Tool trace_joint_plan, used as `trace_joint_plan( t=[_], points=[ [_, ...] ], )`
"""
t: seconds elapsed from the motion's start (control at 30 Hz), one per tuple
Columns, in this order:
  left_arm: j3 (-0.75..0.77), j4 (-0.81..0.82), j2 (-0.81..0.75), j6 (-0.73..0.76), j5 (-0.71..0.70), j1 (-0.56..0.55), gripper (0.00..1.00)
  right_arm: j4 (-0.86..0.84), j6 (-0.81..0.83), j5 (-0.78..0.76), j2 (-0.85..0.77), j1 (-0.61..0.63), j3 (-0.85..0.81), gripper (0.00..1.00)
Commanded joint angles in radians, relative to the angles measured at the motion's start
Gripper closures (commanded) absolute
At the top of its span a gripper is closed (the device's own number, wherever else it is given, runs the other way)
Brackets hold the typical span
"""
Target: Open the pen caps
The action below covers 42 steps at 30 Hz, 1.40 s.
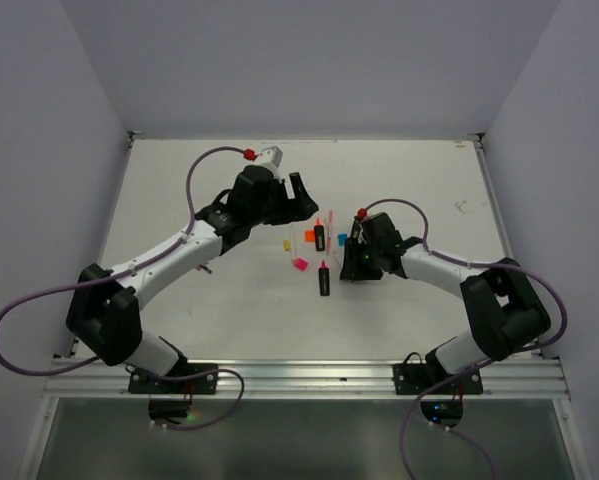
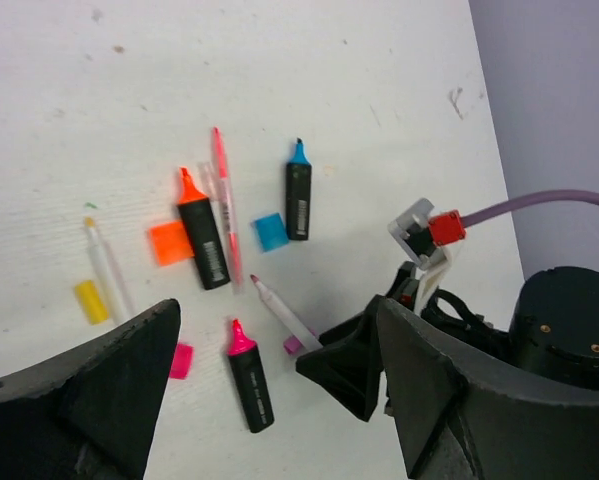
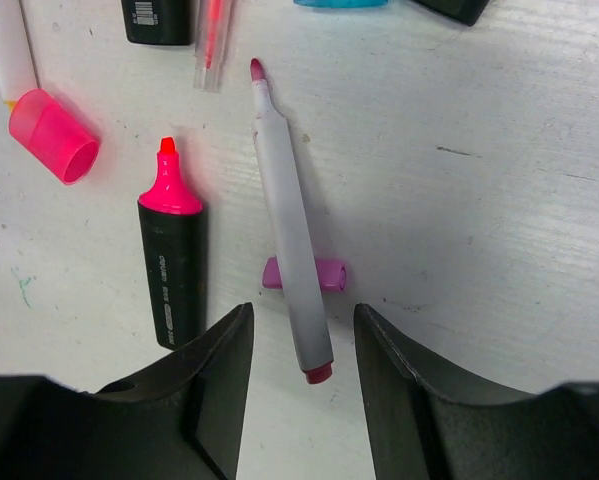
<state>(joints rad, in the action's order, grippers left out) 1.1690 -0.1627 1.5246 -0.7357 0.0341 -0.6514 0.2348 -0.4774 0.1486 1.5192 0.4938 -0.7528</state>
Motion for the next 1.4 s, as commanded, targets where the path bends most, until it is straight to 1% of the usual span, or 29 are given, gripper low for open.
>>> trace_joint_plan(
  t=[0.0, 0.13, 0.27, 0.43, 0.87, 1.07, 1.17, 1.3, 1.37],
  points=[
    [-0.074, -0.064, -0.087, 0.041, -0.069, 0.076, 0.18, 0.032, 0.011, -0.033, -0.051, -0.006, 0.0, 0.51],
    [-0.176, -0.081, -0.187, 0.053, -0.076, 0.153, 0.18, 0.049, 0.014, -0.057, -0.067, -0.009, -0.002, 0.51],
    [-0.21, -0.127, -0.239, 0.085, -0.12, 0.194, 0.18, 0.057, 0.02, -0.083, -0.083, -0.018, 0.003, 0.51],
    [-0.249, -0.147, -0.287, 0.101, -0.137, 0.236, 0.18, 0.075, 0.034, -0.106, -0.077, -0.029, 0.0, 0.52],
    [-0.282, -0.175, -0.327, 0.124, -0.148, 0.309, 0.17, 0.077, 0.049, -0.126, -0.083, -0.047, -0.006, 0.52],
    [-0.301, -0.176, -0.334, 0.124, -0.148, 0.345, 0.17, 0.078, 0.051, -0.107, -0.076, -0.06, -0.013, 0.52],
    [-0.307, -0.185, -0.337, 0.121, -0.161, 0.358, 0.17, 0.077, 0.056, -0.08, -0.1, -0.06, -0.013, 0.52],
    [-0.316, -0.202, -0.325, 0.113, -0.2, 0.386, 0.17, 0.075, 0.071, -0.052, -0.193, -0.06, -0.016, 0.52],
    [-0.315, -0.213, -0.313, 0.107, -0.233, 0.404, 0.19, 0.075, 0.085, -0.052, -0.227, -0.06, -0.017, 0.51]
  ],
)
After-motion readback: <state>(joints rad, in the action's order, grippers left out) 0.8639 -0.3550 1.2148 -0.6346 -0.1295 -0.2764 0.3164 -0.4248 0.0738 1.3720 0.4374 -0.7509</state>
